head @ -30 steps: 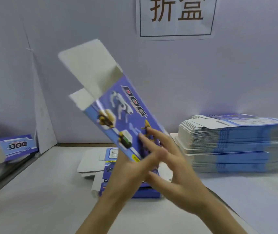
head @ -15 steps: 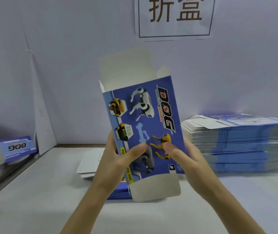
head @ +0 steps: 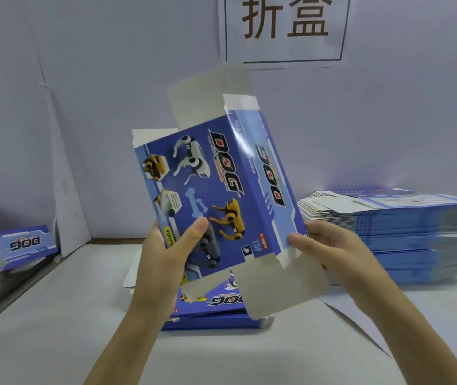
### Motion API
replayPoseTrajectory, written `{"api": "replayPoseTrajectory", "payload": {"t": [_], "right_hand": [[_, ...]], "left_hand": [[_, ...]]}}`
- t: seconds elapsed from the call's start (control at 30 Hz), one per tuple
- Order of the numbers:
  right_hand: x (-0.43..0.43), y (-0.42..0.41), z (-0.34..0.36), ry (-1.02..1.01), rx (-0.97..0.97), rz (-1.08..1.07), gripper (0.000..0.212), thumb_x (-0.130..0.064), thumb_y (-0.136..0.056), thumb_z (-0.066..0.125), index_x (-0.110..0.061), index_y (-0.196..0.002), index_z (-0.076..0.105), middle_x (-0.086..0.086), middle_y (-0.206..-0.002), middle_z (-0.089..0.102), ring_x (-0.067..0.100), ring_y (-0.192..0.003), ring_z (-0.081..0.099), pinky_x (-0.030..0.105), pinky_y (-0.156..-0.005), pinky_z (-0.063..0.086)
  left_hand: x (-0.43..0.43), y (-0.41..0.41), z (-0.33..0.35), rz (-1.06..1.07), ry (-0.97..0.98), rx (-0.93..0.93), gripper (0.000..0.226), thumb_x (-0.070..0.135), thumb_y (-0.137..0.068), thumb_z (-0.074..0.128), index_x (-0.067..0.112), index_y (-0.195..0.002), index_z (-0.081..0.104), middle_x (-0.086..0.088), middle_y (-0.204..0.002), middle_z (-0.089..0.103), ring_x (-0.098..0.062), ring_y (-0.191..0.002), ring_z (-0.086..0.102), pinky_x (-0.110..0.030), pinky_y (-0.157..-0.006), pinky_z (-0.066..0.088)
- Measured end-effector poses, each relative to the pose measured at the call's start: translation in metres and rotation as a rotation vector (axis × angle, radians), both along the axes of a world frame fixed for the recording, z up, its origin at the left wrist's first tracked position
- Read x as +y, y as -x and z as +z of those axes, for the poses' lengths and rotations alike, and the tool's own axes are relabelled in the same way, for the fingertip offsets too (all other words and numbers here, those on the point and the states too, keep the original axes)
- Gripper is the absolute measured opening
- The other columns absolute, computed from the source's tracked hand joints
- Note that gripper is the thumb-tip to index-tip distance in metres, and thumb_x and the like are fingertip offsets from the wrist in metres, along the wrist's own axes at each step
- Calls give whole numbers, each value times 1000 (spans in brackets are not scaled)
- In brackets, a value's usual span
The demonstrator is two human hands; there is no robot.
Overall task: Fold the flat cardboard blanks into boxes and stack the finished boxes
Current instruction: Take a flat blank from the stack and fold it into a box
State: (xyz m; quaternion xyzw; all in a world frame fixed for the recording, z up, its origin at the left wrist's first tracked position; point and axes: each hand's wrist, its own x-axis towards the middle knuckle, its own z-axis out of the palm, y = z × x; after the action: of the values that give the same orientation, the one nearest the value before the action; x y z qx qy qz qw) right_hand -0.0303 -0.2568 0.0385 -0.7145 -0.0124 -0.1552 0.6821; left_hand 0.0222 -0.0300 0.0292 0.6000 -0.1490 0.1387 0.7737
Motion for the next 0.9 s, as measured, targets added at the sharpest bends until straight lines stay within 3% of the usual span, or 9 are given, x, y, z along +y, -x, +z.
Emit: {"api": "replayPoseTrajectory", "payload": {"t": [0.1,0.17,0.27,0.4,0.5,0.6,0.7,0.8,0.9], "right_hand": [[2,2,1,-56,-95,-28,12,-17,-80,73,-16,-92,75,2,-87,77,9,-65,68,17,-53,51],[9,2,0,8,-228,-96,12,-12,-80,75,-21,-87,76,-3,-82,77,8,-66,66,16,-57,50],[21,2,-4,412,-522,-323,22,-6,-79,77,-26,-87,76,-12,-77,74,2,-67,63,12,-64,47],[28,-1,-12,1078,-940,-503,11,-7,-78,76,-14,-87,77,-5,-78,73,17,-68,66,30,-70,48],[29,-2,-16,1207,-1078,-555,21,1,-79,75,-11,-96,78,4,-100,75,27,-98,70,46,-93,49],[34,-2,-12,1077,-1047,-660,54,2,-81,70,-13,-131,58,17,-144,45,34,-136,39,52,-116,27],[40,4,-7,745,-864,-636,81,-17,-84,71,-12,-149,23,18,-159,15,23,-149,14,31,-122,15],[41,10,-3,301,-503,-250,71,-40,-83,69,-41,-145,33,1,-150,45,14,-131,51,27,-103,46],[37,11,3,-116,-326,92,28,-34,-80,74,-33,-107,68,5,-99,75,24,-84,74,29,-59,58]], "left_hand": [[-2,-2,-3,110,-122,-72,80,38,-70,71,21,-141,37,-2,-125,63,-17,-107,65,-30,-84,58],[-3,0,-4,379,-326,-166,113,41,-66,75,31,-153,3,-4,-156,25,-7,-138,32,-22,-110,34],[-1,1,-9,826,-827,-706,112,39,-75,75,22,-152,-4,-22,-157,-3,-34,-147,0,-46,-119,15],[-5,1,-9,905,-1210,-1026,79,38,-81,69,17,-148,32,-13,-148,39,-33,-143,27,-61,-113,6],[-1,1,-10,755,-1088,-1038,28,25,-82,74,20,-109,72,6,-102,72,-22,-96,69,-48,-97,44],[6,4,-4,754,-851,-863,18,31,-85,66,17,-91,75,6,-72,69,-9,-61,59,-18,-62,41],[8,14,8,596,-412,-498,22,45,-76,72,24,-83,72,10,-56,60,-6,-56,50,-8,-54,38],[8,19,17,138,15,-212,23,46,-65,75,40,-86,71,9,-80,75,-9,-68,72,-21,-53,54],[7,17,16,50,-18,-45,37,50,-61,73,33,-94,68,4,-87,76,-17,-70,74,-29,-51,57]]}}
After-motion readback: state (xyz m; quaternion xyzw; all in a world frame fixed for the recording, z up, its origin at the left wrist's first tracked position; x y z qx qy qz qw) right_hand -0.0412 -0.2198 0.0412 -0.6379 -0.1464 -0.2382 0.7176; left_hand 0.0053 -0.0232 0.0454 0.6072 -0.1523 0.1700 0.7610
